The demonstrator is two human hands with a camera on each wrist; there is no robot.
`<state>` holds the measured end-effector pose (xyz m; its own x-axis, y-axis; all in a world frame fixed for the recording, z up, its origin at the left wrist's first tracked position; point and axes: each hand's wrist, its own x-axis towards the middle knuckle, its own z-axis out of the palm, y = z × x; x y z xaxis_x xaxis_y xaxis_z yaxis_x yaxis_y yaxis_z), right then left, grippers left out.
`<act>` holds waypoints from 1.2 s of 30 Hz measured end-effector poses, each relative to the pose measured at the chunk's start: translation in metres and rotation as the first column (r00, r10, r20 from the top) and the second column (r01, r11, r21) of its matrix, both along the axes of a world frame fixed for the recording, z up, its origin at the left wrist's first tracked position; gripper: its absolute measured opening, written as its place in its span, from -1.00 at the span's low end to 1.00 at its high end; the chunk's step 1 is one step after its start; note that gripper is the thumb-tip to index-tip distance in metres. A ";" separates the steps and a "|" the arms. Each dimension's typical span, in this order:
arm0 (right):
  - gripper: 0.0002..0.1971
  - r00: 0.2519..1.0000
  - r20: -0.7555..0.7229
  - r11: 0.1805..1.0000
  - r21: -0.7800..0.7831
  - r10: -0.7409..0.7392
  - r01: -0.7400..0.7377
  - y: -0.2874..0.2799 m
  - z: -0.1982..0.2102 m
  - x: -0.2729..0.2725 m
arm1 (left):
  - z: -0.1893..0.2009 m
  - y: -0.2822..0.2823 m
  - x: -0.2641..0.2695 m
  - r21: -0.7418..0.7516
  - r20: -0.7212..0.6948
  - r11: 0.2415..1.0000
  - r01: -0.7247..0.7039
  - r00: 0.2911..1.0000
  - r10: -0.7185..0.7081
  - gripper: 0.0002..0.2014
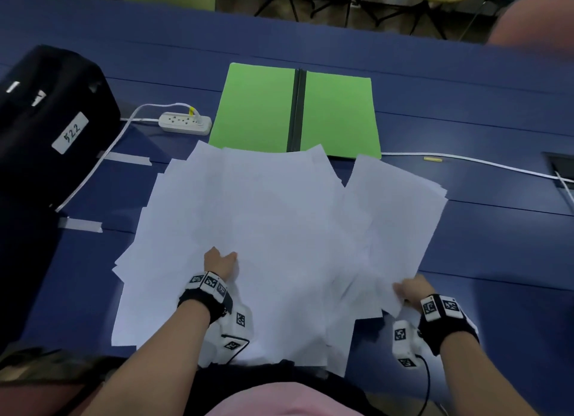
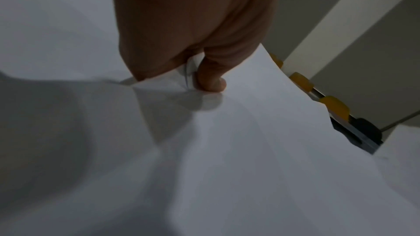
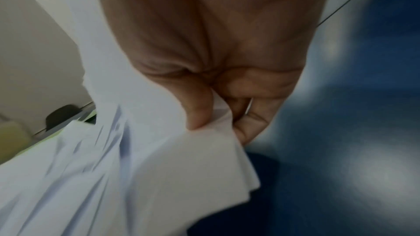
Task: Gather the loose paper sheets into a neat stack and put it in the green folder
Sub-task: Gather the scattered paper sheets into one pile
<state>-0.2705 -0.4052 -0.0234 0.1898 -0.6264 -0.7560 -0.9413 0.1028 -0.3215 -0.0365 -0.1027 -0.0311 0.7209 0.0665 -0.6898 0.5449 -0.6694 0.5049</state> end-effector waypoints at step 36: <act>-0.51 0.895 0.445 1.000 0.025 -0.026 0.016 0.084 0.008 0.052 | -0.002 0.009 -0.020 -0.241 -0.215 0.964 -0.115 0.975 0.062 0.18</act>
